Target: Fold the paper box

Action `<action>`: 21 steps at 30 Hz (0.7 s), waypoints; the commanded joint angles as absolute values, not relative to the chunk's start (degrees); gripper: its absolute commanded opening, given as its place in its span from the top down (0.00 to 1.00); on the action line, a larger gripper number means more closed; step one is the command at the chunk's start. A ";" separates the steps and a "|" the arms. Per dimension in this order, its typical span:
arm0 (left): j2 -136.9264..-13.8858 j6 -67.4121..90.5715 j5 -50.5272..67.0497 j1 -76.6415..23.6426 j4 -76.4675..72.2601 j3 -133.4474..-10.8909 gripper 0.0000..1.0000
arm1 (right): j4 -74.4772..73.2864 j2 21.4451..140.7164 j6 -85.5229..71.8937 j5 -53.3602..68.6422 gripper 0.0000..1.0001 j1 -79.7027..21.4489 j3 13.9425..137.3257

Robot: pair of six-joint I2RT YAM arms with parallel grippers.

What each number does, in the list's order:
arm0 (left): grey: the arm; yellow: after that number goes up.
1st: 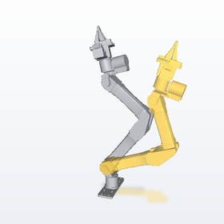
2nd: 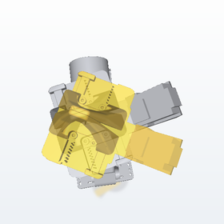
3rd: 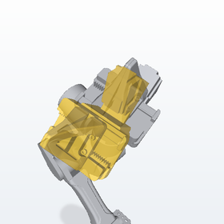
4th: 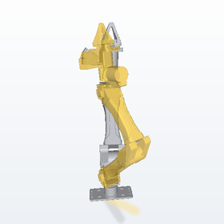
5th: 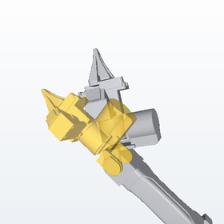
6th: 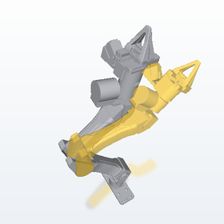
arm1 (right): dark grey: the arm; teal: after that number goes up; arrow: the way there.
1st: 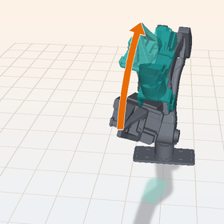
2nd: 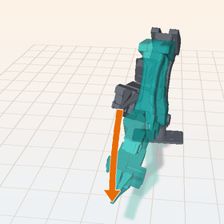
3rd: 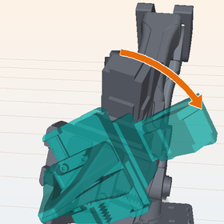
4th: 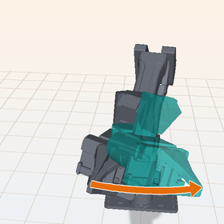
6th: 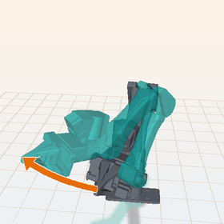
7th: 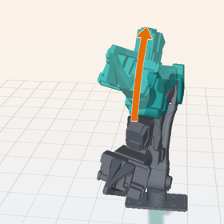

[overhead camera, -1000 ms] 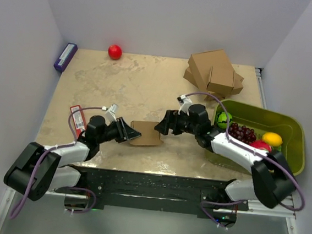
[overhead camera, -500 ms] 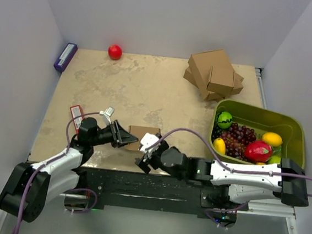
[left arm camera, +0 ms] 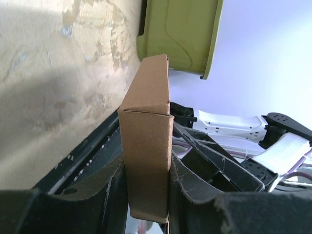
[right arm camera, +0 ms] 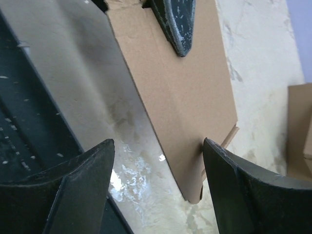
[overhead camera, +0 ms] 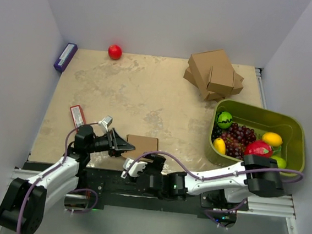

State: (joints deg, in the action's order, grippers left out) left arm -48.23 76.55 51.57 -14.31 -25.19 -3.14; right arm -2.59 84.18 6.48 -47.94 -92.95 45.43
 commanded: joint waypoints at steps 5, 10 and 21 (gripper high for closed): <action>-46.58 81.47 57.13 -13.97 -29.52 -0.09 0.76 | -1.94 92.10 7.47 -66.44 0.29 -93.60 49.04; -45.97 81.74 58.01 -13.97 -30.06 2.02 0.76 | -0.26 92.55 8.95 -67.59 0.32 -93.60 49.31; -45.09 81.21 60.64 -13.97 -31.73 3.87 0.57 | 4.40 92.11 15.29 -62.50 0.63 -93.69 49.48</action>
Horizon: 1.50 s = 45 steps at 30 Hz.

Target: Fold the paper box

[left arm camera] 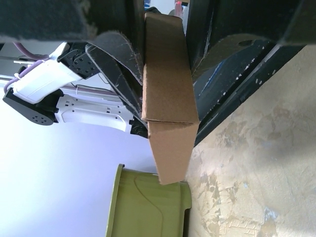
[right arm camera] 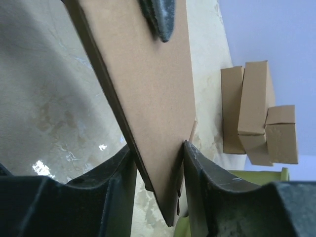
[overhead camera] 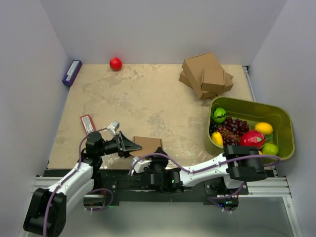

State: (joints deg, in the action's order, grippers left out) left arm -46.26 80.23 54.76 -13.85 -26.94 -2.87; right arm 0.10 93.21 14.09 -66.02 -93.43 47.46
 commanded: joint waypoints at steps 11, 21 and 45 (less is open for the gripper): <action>-45.08 76.48 56.52 -13.80 -33.84 1.32 0.01 | -11.76 88.77 7.48 -53.45 0.77 -93.52 51.85; -53.69 68.65 58.97 -8.01 -34.11 -3.07 0.00 | -24.42 82.00 1.58 -34.40 0.79 -86.14 54.13; -42.45 24.09 51.23 0.62 3.60 -27.15 0.17 | -38.93 79.28 5.36 9.91 0.80 -63.81 64.86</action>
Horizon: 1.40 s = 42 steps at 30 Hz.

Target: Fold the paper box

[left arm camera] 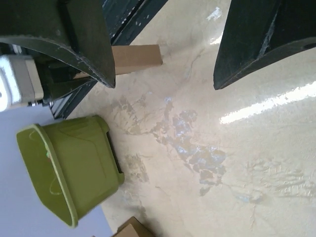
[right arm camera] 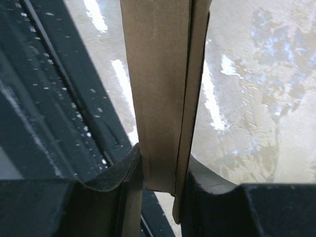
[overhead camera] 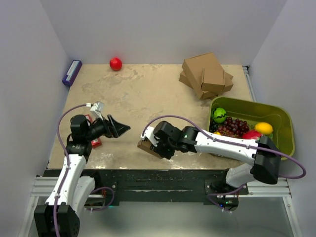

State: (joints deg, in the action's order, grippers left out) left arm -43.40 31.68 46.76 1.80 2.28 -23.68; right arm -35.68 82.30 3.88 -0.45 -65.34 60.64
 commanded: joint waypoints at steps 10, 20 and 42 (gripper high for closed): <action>-40.25 14.34 51.85 -10.55 2.81 -31.55 0.26 | -44.47 77.34 5.62 19.42 0.77 -61.08 69.61; -36.66 10.46 48.17 -12.57 3.61 -31.91 0.28 | -45.00 80.07 5.89 19.78 0.78 -60.73 69.96; -41.48 7.65 52.03 -20.91 5.36 -32.87 0.43 | -45.35 81.74 5.98 18.81 0.80 -60.12 70.31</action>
